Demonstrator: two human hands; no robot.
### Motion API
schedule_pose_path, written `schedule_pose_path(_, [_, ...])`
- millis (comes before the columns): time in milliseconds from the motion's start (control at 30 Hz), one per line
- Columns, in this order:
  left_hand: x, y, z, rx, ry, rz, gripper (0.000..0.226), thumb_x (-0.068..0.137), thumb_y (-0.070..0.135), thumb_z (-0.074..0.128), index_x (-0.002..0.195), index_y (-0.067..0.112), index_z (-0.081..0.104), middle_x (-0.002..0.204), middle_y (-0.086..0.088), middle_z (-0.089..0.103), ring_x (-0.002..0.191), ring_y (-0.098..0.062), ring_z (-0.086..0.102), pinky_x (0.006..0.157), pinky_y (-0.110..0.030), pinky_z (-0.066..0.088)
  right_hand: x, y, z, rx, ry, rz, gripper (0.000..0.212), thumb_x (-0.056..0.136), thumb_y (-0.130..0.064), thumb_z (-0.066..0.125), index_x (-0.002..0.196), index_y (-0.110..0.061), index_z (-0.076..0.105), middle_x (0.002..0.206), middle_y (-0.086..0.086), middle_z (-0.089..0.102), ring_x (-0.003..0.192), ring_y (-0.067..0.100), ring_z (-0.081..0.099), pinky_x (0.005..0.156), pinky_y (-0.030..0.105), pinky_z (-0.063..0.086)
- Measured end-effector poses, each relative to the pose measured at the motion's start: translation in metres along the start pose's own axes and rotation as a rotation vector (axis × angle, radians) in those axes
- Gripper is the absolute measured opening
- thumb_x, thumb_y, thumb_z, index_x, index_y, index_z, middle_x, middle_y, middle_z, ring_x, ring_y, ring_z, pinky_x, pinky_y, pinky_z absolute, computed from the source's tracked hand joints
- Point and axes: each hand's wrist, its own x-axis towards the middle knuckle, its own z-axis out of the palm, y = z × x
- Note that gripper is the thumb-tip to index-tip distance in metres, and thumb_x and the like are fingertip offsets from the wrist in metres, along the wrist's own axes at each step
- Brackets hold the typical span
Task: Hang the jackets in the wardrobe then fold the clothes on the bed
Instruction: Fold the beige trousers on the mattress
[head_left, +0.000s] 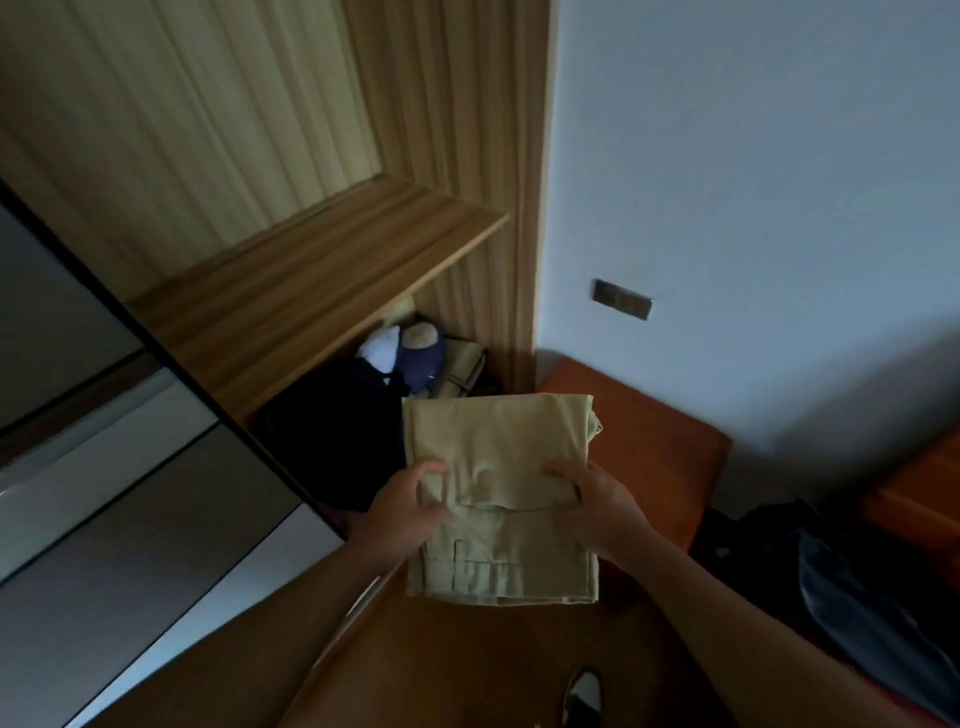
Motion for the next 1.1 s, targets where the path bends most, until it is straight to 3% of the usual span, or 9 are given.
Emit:
schedule_pose_path(133, [0.020, 0.019, -0.006, -0.054, 0.120, -0.031, 0.048, 0.079, 0.022, 0.070, 0.121, 0.041, 0.057, 0.126, 0.006, 0.055, 0.107, -0.010, 0.059, 0.092, -0.034, 0.054, 0.055, -0.015, -0.033, -0.010, -0.099, -0.073, 0.056, 0.080, -0.024, 0.057, 0.133, -0.043, 0.058, 0.146, -0.010, 0.046, 0.125, 0.022, 0.051, 0.099, 0.038, 0.051])
schedule_pose_path(267, [0.037, 0.030, -0.025, -0.088, 0.254, -0.050, 0.048, 0.083, 0.015, 0.070, 0.115, 0.047, 0.052, 0.121, 0.009, 0.052, 0.099, -0.002, 0.054, 0.075, -0.019, 0.048, 0.110, -0.043, -0.047, -0.058, -0.154, -0.186, 0.052, 0.086, -0.022, 0.060, 0.133, -0.043, 0.057, 0.147, -0.009, 0.045, 0.129, 0.022, 0.049, 0.101, 0.034, 0.047])
schedule_pose_path(433, [0.065, 0.039, -0.062, -0.165, 0.401, -0.082, 0.046, 0.087, 0.017, 0.068, 0.117, 0.047, 0.052, 0.112, 0.019, 0.050, 0.099, -0.003, 0.053, 0.084, -0.033, 0.053, 0.174, -0.090, -0.053, -0.089, -0.219, -0.301, 0.046, 0.091, -0.026, 0.061, 0.133, -0.043, 0.056, 0.147, -0.005, 0.044, 0.129, 0.023, 0.048, 0.099, 0.032, 0.046])
schedule_pose_path(600, [0.104, 0.041, -0.098, -0.231, 0.520, -0.106, 0.041, 0.082, 0.023, 0.064, 0.111, 0.050, 0.053, 0.109, 0.019, 0.053, 0.095, -0.004, 0.058, 0.076, -0.032, 0.056, 0.239, -0.133, -0.047, -0.111, -0.238, -0.361, 0.046, 0.091, -0.025, 0.063, 0.134, -0.040, 0.057, 0.148, 0.000, 0.046, 0.132, 0.026, 0.048, 0.105, 0.037, 0.046])
schedule_pose_path(700, [0.131, 0.036, -0.123, -0.237, 0.571, -0.131, 0.041, 0.086, 0.022, 0.063, 0.112, 0.052, 0.053, 0.112, 0.014, 0.055, 0.094, -0.003, 0.059, 0.073, -0.026, 0.053, 0.280, -0.157, -0.038, -0.115, -0.262, -0.394, 0.046, 0.091, -0.023, 0.063, 0.135, -0.039, 0.057, 0.150, 0.000, 0.045, 0.135, 0.025, 0.046, 0.100, 0.028, 0.040])
schedule_pose_path(800, [0.159, 0.033, -0.150, -0.246, 0.605, -0.161, 0.040, 0.090, 0.022, 0.061, 0.105, 0.058, 0.050, 0.105, 0.018, 0.055, 0.089, 0.000, 0.059, 0.064, -0.019, 0.048, 0.323, -0.183, -0.026, -0.142, -0.322, -0.400, 0.049, 0.094, -0.023, 0.060, 0.140, -0.038, 0.052, 0.155, 0.001, 0.039, 0.137, 0.026, 0.044, 0.098, 0.028, 0.043])
schedule_pose_path(900, [0.184, 0.027, -0.172, -0.242, 0.624, -0.189, 0.035, 0.093, 0.023, 0.057, 0.111, 0.052, 0.050, 0.100, 0.024, 0.054, 0.083, 0.002, 0.059, 0.058, -0.016, 0.047, 0.359, -0.203, -0.012, -0.125, -0.334, -0.380, 0.048, 0.094, -0.023, 0.060, 0.138, -0.040, 0.052, 0.154, 0.001, 0.041, 0.133, 0.027, 0.048, 0.090, 0.028, 0.045])
schedule_pose_path(1000, [0.206, 0.021, -0.192, -0.273, 0.672, -0.239, 0.034, 0.093, 0.020, 0.055, 0.115, 0.045, 0.052, 0.099, 0.018, 0.056, 0.079, -0.001, 0.060, 0.059, -0.022, 0.050, 0.389, -0.220, 0.004, -0.112, -0.345, -0.392, 0.048, 0.093, -0.019, 0.060, 0.136, -0.039, 0.054, 0.154, 0.002, 0.042, 0.133, 0.028, 0.048, 0.095, 0.031, 0.046])
schedule_pose_path(1100, [0.224, 0.015, -0.210, -0.285, 0.754, -0.289, 0.035, 0.093, 0.016, 0.055, 0.121, 0.038, 0.053, 0.108, 0.007, 0.056, 0.082, -0.008, 0.058, 0.070, -0.029, 0.053, 0.417, -0.240, 0.023, -0.104, -0.382, -0.421, 0.049, 0.092, -0.016, 0.060, 0.134, -0.039, 0.055, 0.152, 0.004, 0.042, 0.133, 0.028, 0.047, 0.084, 0.024, 0.041])
